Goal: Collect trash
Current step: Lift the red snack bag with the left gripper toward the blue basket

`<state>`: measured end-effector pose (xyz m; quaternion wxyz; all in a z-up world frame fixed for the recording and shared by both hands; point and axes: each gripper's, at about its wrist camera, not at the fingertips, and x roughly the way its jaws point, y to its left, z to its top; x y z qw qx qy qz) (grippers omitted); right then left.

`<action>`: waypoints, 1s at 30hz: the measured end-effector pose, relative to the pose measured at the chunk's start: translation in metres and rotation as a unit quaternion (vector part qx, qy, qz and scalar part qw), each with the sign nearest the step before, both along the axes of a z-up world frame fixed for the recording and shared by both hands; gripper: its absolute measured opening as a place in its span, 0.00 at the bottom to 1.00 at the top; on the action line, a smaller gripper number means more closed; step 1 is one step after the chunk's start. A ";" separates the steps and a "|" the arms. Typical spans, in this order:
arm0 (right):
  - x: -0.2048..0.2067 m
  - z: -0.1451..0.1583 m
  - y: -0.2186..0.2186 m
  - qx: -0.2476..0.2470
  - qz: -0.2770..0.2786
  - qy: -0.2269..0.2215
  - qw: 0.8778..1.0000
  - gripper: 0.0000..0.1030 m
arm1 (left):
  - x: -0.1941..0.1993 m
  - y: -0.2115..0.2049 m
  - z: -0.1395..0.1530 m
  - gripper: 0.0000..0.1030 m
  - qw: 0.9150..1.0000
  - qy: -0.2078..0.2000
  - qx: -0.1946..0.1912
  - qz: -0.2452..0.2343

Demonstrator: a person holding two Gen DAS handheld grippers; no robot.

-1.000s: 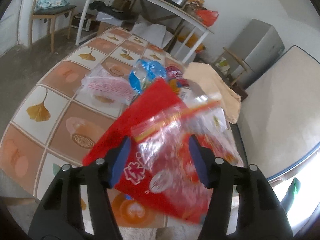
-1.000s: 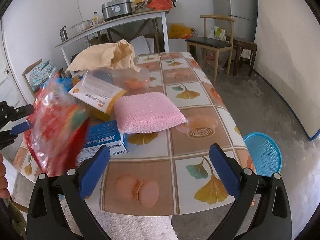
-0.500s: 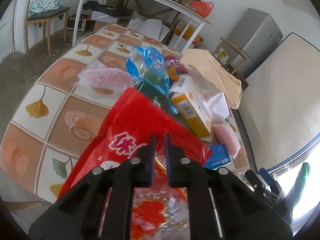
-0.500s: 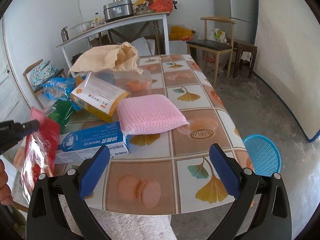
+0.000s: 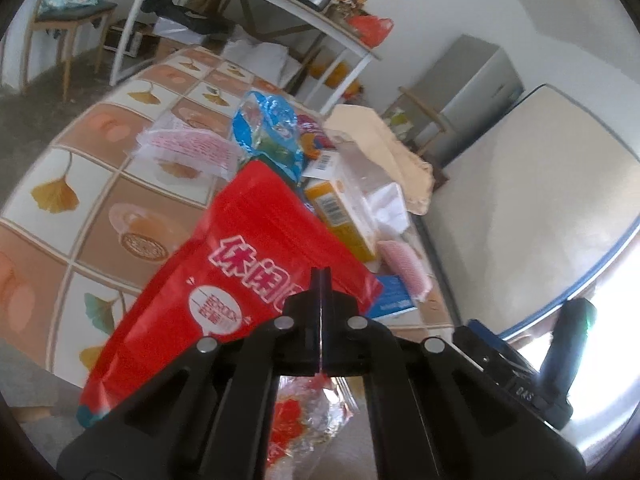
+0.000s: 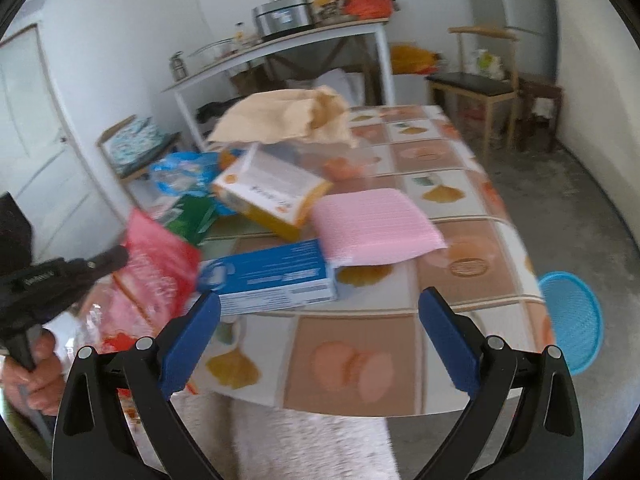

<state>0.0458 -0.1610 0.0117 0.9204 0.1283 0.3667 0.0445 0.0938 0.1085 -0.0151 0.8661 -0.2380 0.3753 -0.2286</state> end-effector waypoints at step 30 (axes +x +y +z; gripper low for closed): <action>0.072 -0.063 0.075 0.268 0.195 0.146 0.932 0.50 | -0.026 0.067 0.004 0.00 0.995 0.002 -0.095 0.015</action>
